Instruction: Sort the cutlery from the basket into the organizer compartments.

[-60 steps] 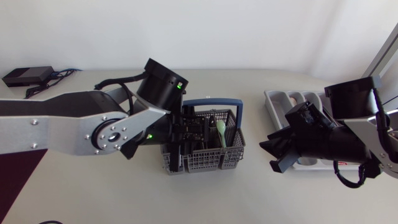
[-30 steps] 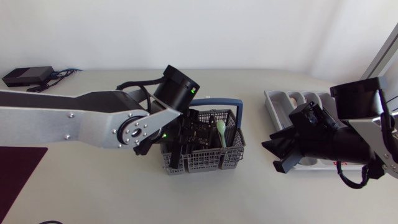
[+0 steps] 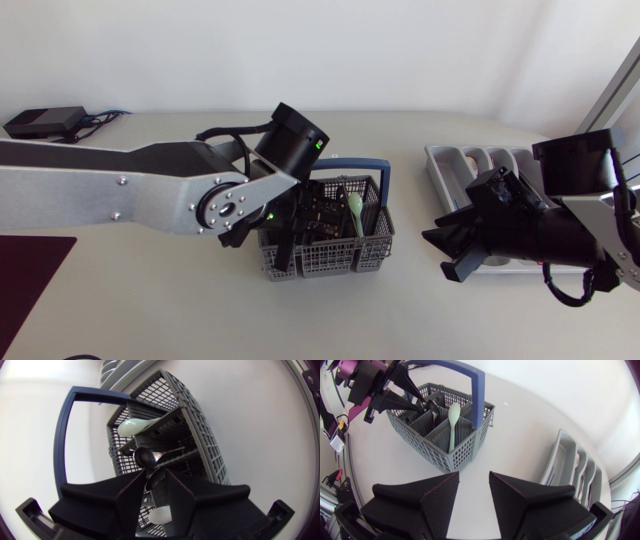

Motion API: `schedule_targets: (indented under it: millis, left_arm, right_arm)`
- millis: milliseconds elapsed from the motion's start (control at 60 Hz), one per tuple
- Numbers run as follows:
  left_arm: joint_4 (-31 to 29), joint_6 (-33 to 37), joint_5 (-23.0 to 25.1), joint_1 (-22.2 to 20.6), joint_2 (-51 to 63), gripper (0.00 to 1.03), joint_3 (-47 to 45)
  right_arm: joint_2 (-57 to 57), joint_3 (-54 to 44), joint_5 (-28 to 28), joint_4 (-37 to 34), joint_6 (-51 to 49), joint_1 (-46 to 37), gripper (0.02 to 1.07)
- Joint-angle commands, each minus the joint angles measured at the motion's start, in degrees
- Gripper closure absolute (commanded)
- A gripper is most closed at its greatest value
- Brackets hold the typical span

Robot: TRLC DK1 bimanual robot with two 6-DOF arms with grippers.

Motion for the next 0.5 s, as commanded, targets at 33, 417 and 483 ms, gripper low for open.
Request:
schedule_targets:
  millis: [33, 417, 483]
  left_arm:
    - [-0.6, 1.9, -0.5, -0.4, 1.1, 0.93, 1.1]
    - [-0.6, 2.5, -0.4, -1.3, -1.0, 0.97, -0.6]
    - [-0.7, 2.5, -0.4, -1.6, -1.4, 0.97, -0.7]
  right_arm:
    - [-0.5, -1.1, -0.5, 0.2, -1.4, -0.2, 0.6]
    - [-0.9, -1.0, -0.5, 0.0, -1.4, -0.2, 0.6]
    - [-1.1, -1.1, -0.5, -0.1, -1.4, -0.2, 0.6]
